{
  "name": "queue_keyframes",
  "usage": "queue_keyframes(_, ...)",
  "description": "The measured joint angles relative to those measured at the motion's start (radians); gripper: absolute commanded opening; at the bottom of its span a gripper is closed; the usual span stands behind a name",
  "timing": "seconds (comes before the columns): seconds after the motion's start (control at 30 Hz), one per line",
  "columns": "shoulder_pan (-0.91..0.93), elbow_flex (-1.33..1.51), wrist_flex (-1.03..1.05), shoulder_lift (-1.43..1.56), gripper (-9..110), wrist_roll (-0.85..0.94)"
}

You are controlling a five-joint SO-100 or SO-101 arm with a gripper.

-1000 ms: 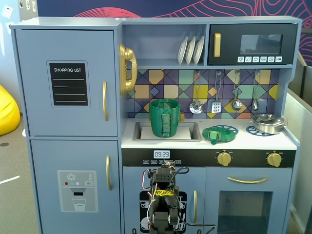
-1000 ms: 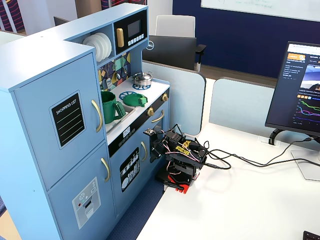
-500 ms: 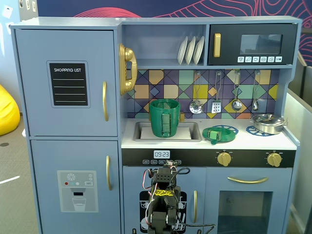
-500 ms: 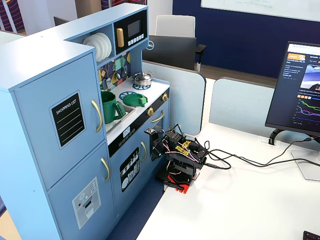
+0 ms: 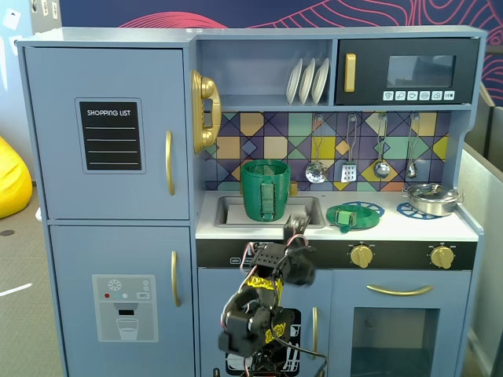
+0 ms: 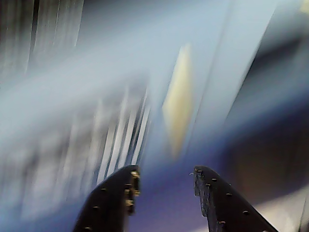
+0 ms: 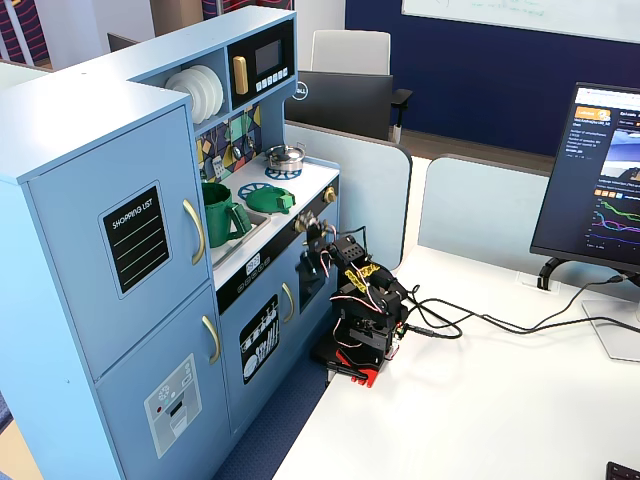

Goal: Pick up the lid from the counter and put it on the green recipient

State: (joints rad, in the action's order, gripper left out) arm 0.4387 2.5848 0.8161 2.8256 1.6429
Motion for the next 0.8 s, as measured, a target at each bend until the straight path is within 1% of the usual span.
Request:
queue_keyframes(0.13,0.095,-0.006,-0.354,-0.063,30,0.003)
queue_keyframes(0.23,0.146,-0.006,-0.555,-0.092,34,0.018)
queue_keyframes(0.33,0.173,-0.006,-0.698,-0.118,35,0.029)
queue_keyframes(0.6,0.195,-0.012,-0.815,-0.221,35,0.035)
queue_keyframes(0.8,0.196,-0.101,-0.854,-0.351,34,0.035)
